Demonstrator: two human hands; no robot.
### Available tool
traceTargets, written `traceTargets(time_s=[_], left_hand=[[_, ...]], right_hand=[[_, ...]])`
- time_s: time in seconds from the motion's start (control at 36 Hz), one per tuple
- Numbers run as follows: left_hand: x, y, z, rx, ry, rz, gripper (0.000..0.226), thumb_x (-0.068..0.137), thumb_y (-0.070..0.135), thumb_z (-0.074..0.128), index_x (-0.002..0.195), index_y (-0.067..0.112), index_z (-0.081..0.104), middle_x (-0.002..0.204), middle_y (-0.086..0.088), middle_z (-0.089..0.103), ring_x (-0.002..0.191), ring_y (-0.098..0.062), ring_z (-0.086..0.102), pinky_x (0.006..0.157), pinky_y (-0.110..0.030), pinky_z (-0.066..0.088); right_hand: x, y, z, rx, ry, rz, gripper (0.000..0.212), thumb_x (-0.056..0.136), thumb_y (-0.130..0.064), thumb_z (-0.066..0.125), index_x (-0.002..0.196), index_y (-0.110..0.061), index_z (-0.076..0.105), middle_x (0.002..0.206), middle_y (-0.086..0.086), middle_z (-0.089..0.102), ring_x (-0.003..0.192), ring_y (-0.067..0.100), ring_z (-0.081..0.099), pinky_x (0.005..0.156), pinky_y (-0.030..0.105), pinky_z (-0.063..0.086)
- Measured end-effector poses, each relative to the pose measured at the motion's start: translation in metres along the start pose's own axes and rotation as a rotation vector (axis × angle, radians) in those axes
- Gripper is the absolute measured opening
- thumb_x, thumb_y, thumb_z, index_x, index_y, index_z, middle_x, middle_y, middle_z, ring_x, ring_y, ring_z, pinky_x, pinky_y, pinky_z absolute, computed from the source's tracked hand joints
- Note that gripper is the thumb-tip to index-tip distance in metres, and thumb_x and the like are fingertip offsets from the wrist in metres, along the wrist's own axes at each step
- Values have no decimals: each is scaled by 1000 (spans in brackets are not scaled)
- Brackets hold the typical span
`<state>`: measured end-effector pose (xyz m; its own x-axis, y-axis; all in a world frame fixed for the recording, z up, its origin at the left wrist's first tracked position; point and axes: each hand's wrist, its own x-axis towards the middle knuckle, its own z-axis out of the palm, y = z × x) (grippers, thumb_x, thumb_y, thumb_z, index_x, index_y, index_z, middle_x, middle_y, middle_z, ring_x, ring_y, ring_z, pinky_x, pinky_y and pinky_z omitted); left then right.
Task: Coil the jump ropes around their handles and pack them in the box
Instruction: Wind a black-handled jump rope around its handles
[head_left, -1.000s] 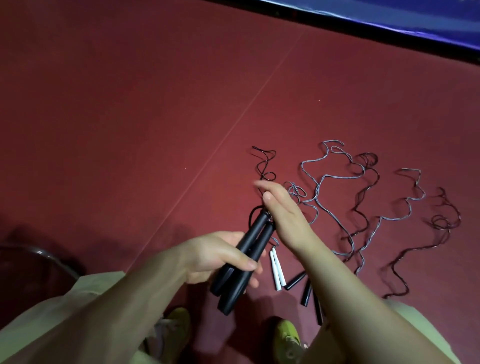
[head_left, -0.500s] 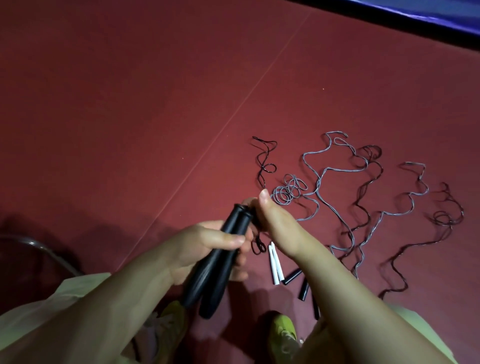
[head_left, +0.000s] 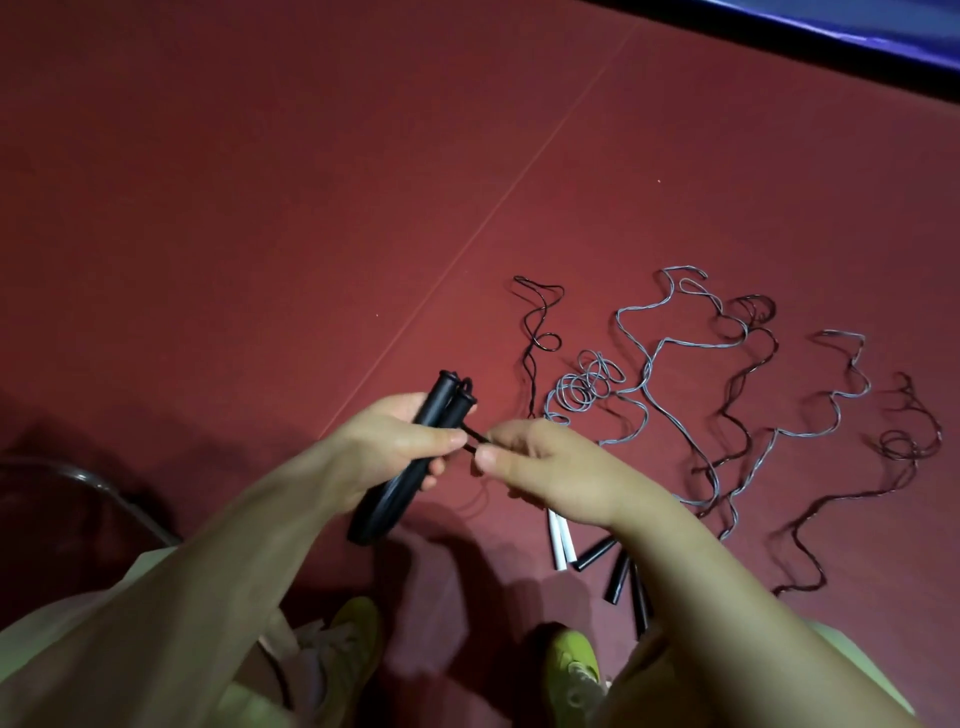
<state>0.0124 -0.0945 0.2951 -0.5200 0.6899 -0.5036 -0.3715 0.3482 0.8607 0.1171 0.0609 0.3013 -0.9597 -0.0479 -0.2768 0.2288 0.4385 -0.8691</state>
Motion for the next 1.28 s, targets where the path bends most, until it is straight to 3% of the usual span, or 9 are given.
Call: traceTargets(time_s=[0.11, 0.22, 0.44, 0.56, 0.78, 0.94, 1.03, 1.14, 1.28], left_hand=[[5, -4, -6, 125, -54, -48, 21, 86, 4, 66, 105, 10, 63, 59, 2, 56, 54, -10, 51, 54, -24, 46], [10, -11, -7, 371, -104, -97, 17, 85, 4, 66, 81, 16, 55, 56, 2, 55, 51, -11, 51, 54, -25, 44], [5, -20, 20, 489, -391, -84, 17, 85, 8, 68, 94, 22, 65, 55, 9, 53, 50, -4, 48, 53, -20, 42], [-2, -17, 31, 398, -514, -67, 20, 84, 13, 69, 103, 18, 68, 54, 13, 56, 53, -5, 47, 57, -22, 41], [-10, -6, 22, -57, -533, -25, 29, 75, 28, 67, 97, 9, 65, 66, 1, 53, 52, -9, 46, 51, -22, 42], [-10, 0, 11, -315, -543, -28, 24, 78, 27, 71, 93, 10, 66, 67, 0, 54, 52, -9, 47, 51, -23, 42], [-11, 3, 14, -333, -468, -45, 22, 83, 22, 51, 96, 7, 59, 66, 0, 52, 50, -9, 44, 50, -24, 39], [-10, 5, 15, -362, -424, -58, 23, 81, 23, 52, 97, 6, 56, 66, -2, 53, 49, -10, 45, 47, -24, 42], [-8, 4, 11, -421, -437, -5, 25, 72, 25, 78, 87, 9, 65, 67, -3, 59, 49, -11, 49, 47, -25, 44]], right_hand=[[-2, -3, -7, -168, -44, -16, 33, 93, -24, 63, 64, -24, 48, 60, -5, 38, 54, 7, 32, 53, 24, 28], [-7, -5, -13, -254, -15, -48, 25, 93, -22, 64, 69, -25, 55, 57, -9, 41, 52, 5, 36, 52, 19, 30], [-4, -5, -14, 14, 32, -83, 16, 84, -24, 65, 70, -16, 63, 60, 3, 61, 57, 8, 53, 57, 28, 44], [3, 1, -8, 238, 50, -25, 20, 81, -28, 64, 68, -13, 63, 57, 3, 49, 49, 8, 37, 48, 20, 29], [11, 5, -2, 759, 40, 60, 23, 88, -25, 61, 73, -7, 58, 53, 9, 56, 29, 15, 45, 32, 17, 32], [11, 6, -3, 590, 164, -30, 35, 90, -41, 44, 95, -21, 71, 55, 1, 51, 51, 15, 38, 48, 25, 25], [7, 1, -4, 409, 179, -63, 48, 94, -51, 30, 73, -38, 71, 58, 15, 41, 51, 19, 33, 48, 30, 23], [4, 2, -6, 335, 117, -91, 63, 90, -62, 26, 96, -16, 69, 64, 25, 39, 53, 31, 28, 49, 38, 21], [3, 7, -8, 325, 117, -116, 34, 92, -40, 40, 69, -32, 65, 61, 7, 36, 55, 15, 30, 49, 27, 21]])
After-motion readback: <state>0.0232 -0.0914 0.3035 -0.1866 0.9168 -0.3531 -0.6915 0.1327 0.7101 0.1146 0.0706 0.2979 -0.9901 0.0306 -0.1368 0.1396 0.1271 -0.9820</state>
